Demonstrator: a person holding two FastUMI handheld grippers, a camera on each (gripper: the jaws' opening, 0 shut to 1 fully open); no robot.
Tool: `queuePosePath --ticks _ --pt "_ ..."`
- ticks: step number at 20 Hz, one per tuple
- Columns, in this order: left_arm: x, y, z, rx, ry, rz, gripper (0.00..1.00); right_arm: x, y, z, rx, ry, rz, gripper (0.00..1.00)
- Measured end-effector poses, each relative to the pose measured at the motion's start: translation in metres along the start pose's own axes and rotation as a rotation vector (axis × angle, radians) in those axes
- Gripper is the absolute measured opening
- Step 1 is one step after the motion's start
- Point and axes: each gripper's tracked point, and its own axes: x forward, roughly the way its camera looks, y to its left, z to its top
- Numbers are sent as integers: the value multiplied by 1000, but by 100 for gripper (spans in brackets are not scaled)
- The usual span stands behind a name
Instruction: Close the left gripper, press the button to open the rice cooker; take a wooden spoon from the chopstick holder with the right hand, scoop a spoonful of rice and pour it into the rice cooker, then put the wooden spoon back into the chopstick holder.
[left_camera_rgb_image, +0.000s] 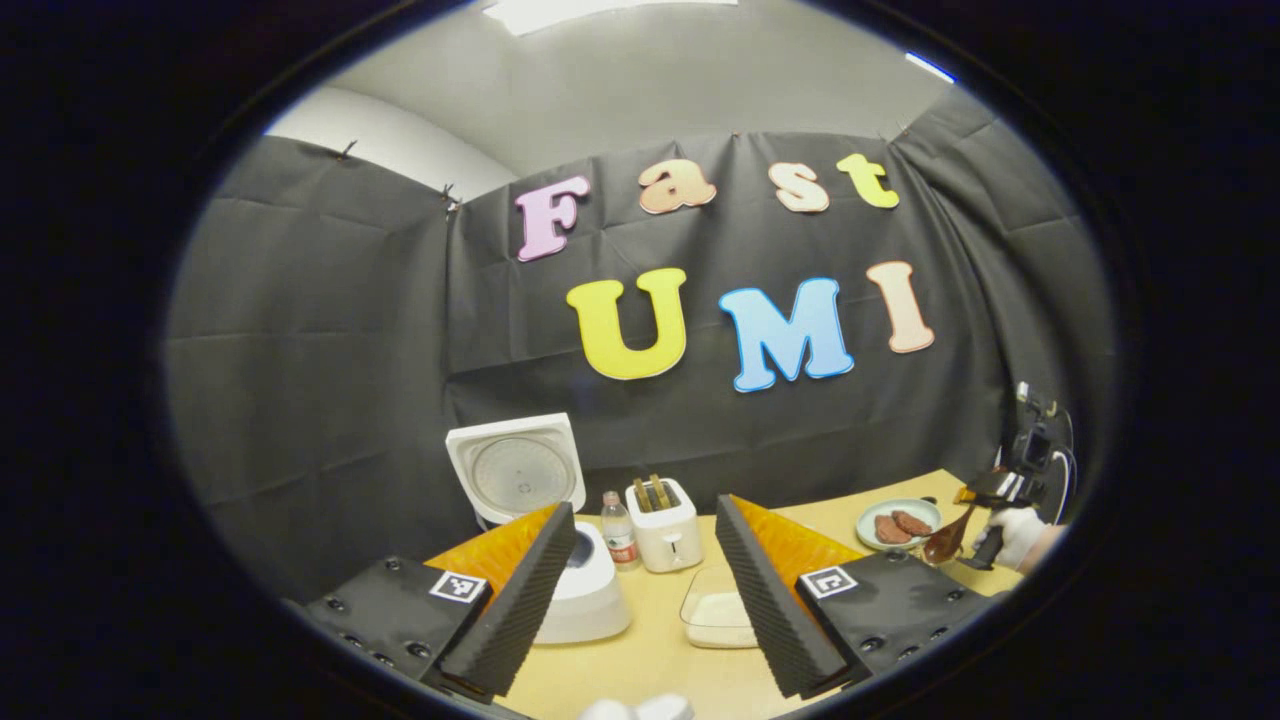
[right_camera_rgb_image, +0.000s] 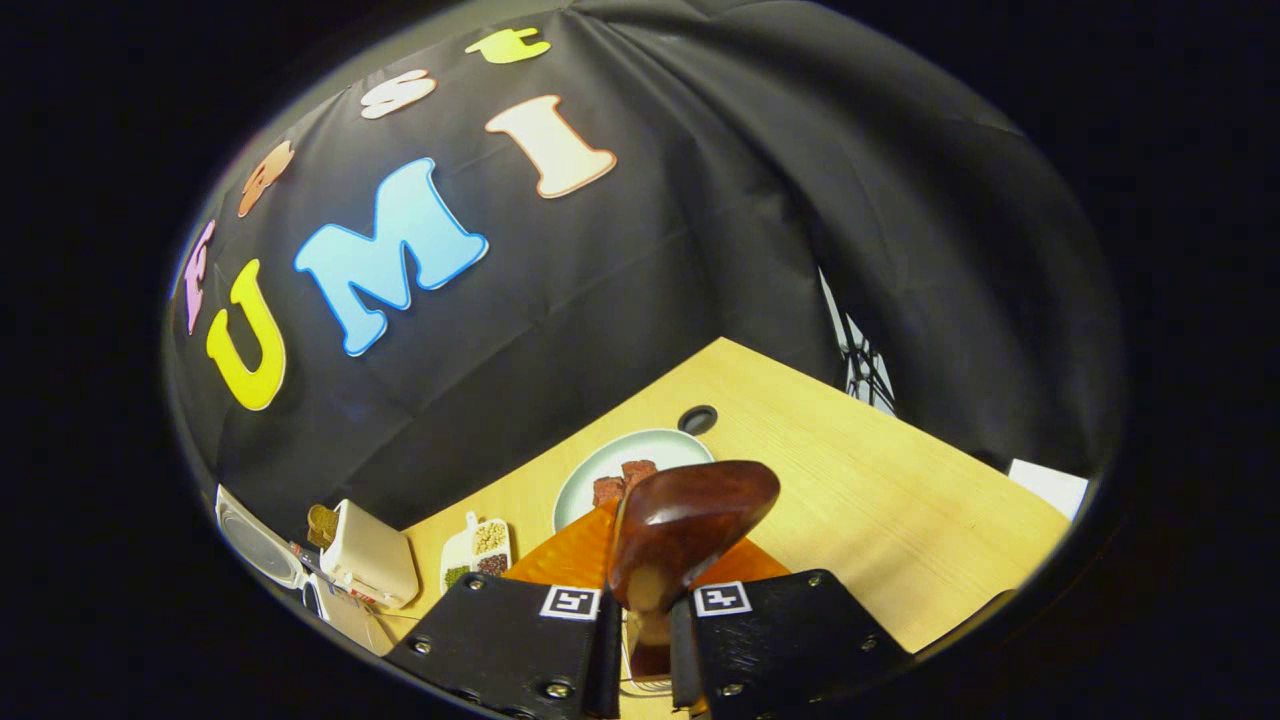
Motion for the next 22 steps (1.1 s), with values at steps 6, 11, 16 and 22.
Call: queuePosePath --ticks 6,11,16,22 --pt "-1 -6 -12 11 27 -10 100 7 -18 -28 -1 44 -40 15" --pt "0 3 -11 10 24 -6 100 0 -24 -27 -14 46 -76 24" --pt "4 20 -18 -13 37 2 100 -38 -29 12 -142 -63 -136 98" --pt "32 59 -9 -24 14 41 96 -134 52 76 -345 -270 -18 98"
